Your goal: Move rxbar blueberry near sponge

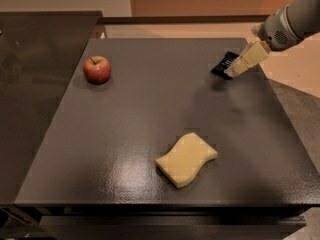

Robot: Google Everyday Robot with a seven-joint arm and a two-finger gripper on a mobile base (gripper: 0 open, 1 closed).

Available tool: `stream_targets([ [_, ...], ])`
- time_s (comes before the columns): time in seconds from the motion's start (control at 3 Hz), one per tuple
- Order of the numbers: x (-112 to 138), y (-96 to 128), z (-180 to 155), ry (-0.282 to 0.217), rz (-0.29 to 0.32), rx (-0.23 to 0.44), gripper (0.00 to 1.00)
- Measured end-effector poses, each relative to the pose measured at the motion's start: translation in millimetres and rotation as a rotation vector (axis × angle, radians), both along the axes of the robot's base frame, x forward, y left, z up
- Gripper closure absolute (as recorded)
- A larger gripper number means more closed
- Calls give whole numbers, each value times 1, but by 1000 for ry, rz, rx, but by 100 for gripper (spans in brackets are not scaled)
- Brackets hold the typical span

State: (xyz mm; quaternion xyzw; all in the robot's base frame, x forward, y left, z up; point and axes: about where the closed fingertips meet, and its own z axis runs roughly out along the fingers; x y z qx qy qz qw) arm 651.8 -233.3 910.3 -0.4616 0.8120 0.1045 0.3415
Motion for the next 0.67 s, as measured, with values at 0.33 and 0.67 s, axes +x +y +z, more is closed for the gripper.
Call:
stream_targets([
  [0.33, 10, -7, -11, 3, -7, 13, 0],
  [0.67, 22, -13, -25, 6, -13, 14, 0],
])
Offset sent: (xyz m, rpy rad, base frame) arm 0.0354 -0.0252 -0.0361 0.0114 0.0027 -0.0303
